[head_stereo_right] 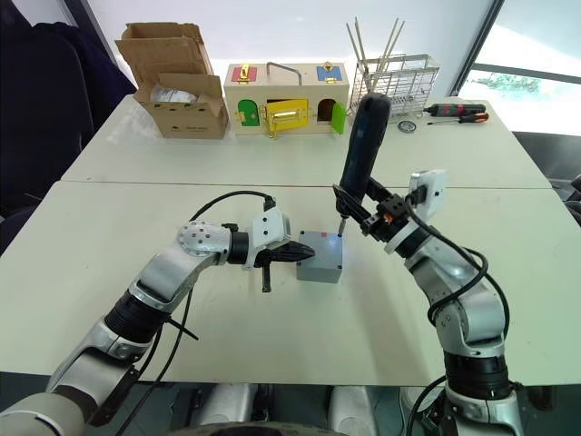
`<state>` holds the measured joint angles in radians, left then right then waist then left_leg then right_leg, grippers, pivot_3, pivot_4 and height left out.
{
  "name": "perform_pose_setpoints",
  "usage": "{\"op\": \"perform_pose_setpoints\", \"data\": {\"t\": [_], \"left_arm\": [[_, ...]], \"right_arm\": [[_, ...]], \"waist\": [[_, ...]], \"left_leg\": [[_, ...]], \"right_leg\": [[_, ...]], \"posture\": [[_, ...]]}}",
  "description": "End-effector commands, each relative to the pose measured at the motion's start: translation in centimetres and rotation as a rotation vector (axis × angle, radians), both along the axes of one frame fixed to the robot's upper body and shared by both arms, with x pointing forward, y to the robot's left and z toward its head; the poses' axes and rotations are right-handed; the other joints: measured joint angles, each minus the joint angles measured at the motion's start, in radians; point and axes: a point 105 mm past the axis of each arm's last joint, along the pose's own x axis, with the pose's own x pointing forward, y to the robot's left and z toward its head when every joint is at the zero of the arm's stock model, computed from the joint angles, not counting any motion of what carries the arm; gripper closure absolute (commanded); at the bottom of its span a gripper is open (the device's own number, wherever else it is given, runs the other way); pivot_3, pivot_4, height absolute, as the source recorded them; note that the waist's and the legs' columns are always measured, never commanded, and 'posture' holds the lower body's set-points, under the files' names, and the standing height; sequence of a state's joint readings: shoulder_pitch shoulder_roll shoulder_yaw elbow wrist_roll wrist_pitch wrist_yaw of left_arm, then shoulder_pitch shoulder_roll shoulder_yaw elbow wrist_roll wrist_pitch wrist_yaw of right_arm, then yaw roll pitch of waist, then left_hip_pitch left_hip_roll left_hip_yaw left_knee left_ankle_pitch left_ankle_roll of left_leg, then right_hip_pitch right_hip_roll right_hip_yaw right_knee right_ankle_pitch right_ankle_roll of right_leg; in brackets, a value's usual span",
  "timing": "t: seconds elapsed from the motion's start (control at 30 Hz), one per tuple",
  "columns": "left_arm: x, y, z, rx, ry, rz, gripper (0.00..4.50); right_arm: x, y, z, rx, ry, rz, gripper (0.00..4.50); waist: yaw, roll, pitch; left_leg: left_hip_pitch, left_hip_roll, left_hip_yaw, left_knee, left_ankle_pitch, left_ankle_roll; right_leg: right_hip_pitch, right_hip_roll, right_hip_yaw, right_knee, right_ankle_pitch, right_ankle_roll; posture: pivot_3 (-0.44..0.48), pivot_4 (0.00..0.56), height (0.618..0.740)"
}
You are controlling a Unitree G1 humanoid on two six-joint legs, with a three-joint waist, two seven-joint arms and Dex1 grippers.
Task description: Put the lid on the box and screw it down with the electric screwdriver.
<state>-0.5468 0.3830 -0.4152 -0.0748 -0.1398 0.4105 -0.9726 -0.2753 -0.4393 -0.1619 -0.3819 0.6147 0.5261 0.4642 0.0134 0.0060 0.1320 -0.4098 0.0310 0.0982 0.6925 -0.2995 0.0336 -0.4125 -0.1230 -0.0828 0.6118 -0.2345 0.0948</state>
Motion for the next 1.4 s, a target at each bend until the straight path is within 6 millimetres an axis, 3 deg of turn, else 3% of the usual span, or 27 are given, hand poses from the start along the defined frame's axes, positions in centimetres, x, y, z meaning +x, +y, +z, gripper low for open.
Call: {"op": "perform_pose_setpoints", "data": {"t": [0.03,0.23,0.37,0.43,0.5,0.6,0.67,0.8,1.13,1.4], "left_arm": [[0.0,0.3,-1.7,0.038,0.048,0.019,4.5],[0.2,-0.6,0.5,-0.083,0.074,0.023,4.5],[-0.1,-0.8,3.4,-0.184,0.061,0.016,4.5],[-0.4,-0.8,4.3,-0.211,0.05,0.017,4.5],[-0.9,-0.9,5.4,-0.23,0.022,0.009,4.5],[-2.3,-1.2,7.5,-0.283,0.009,-0.047,4.5],[-3.2,-1.3,8.2,-0.288,0.004,-0.085,4.5],[-4.9,-1.7,7.6,-0.221,-0.01,-0.179,4.5],[-7.1,-2.1,4.7,-0.113,0.0,-0.235,4.5],[-7.0,-1.9,4.3,-0.093,-0.009,-0.184,4.5]], "right_arm": [[-1.3,-0.8,6.3,0.031,-0.165,0.009,2.74],[-1.1,-2.1,8.8,0.024,-0.117,-0.05,2.74],[-0.8,-3.3,9.7,0.02,-0.014,-0.087,2.74],[-0.7,-4.6,10.4,0.021,0.011,-0.127,2.74],[-0.2,-7.4,10.4,-0.044,0.054,-0.258,2.74],[-0.2,-13.0,8.7,-0.238,0.227,-0.465,2.74],[-0.8,-15.5,7.8,-0.324,0.33,-0.526,2.74],[-2.1,-19.9,5.2,-0.296,0.617,-0.606,2.74],[-2.9,-22.3,-2.4,-0.129,1.081,-0.566,2.74],[-1.6,-22.4,-4.1,-0.111,1.178,-0.549,2.74]], "waist": [[0.001,0.004,0.007],[-0.001,0.003,0.012],[-0.002,0.003,0.018],[-0.001,0.004,0.02],[0.003,0.004,0.024],[0.013,0.004,0.026],[0.022,0.003,0.026],[0.014,0.005,0.027],[-0.006,0.008,0.028],[0.001,0.011,0.03]], "left_leg": [[-0.001,-0.001,0.0,0.0,0.0,0.0],[-0.003,-0.001,0.001,0.0,0.0,0.0],[-0.006,-0.001,0.002,0.0,0.0,0.001],[-0.016,-0.001,0.002,0.002,0.001,0.0],[-0.018,-0.001,0.002,0.004,0.001,0.0],[-0.019,-0.002,0.002,0.004,0.0,0.001],[-0.019,-0.003,0.003,0.005,-0.001,0.004],[-0.018,-0.003,0.005,0.006,-0.001,0.004],[-0.017,-0.001,0.005,0.005,0.0,0.001],[-0.017,-0.001,0.005,0.006,0.001,0.0]], "right_leg": [[-0.001,-0.001,0.0,0.0,0.0,0.0],[-0.003,-0.001,0.0,0.0,0.0,0.001],[-0.006,0.0,0.0,0.002,0.0,0.001],[-0.016,0.0,0.0,0.004,0.003,0.005],[-0.017,0.001,0.0,0.005,0.004,0.006],[-0.017,0.001,0.0,0.003,0.004,0.006],[-0.016,0.0,0.0,0.001,0.003,0.006],[-0.016,0.001,0.002,0.001,0.003,0.006],[-0.017,0.005,0.002,0.003,0.003,0.006],[-0.017,0.005,0.003,0.003,0.003,0.006]], "posture": [[0.0,0.15,0.728],[0.0,0.15,0.728],[0.0,0.15,0.728],[0.0,0.15,0.728],[0.0,0.15,0.728],[0.0,0.15,0.728],[0.0,0.15,0.728],[0.0,0.15,0.728],[0.0,0.15,0.728],[0.0,0.15,0.728]]}}
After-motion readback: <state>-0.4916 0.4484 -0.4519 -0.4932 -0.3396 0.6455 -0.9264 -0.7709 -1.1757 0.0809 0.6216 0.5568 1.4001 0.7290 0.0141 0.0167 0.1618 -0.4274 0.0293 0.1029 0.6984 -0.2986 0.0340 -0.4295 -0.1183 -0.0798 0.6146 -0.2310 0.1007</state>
